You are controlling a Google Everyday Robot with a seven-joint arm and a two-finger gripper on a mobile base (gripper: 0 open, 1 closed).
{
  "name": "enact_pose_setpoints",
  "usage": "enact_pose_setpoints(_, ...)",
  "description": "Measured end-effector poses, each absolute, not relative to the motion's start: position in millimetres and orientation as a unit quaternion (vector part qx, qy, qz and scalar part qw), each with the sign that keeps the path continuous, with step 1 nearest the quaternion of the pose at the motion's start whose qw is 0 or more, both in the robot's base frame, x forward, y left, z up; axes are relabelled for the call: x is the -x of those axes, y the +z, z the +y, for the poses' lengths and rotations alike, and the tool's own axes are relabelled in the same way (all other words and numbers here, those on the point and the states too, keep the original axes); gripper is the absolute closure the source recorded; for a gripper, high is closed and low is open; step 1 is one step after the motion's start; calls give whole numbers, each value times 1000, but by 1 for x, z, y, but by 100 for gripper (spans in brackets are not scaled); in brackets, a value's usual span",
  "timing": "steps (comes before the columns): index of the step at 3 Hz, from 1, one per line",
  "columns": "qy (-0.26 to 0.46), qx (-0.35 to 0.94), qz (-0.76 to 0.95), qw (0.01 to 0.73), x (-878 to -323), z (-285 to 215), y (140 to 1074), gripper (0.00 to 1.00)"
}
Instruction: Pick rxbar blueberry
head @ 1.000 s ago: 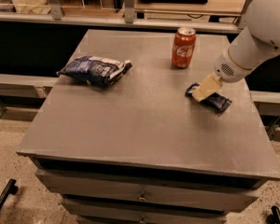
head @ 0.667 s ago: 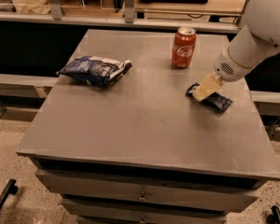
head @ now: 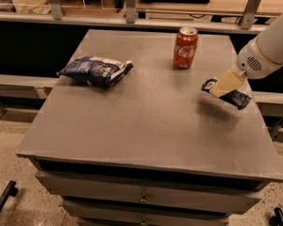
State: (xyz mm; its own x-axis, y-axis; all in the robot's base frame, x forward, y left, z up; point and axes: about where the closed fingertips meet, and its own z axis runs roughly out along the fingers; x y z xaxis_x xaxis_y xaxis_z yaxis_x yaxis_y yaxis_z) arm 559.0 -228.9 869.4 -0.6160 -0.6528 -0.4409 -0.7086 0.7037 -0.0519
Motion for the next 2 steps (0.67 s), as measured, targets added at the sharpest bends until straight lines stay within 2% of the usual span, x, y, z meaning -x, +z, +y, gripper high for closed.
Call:
enact_pose_setpoints(1, 92, 390, 884, 240, -535, -233, 899, 100)
enact_pose_setpoints(2, 92, 390, 884, 240, -535, -233, 899, 100)
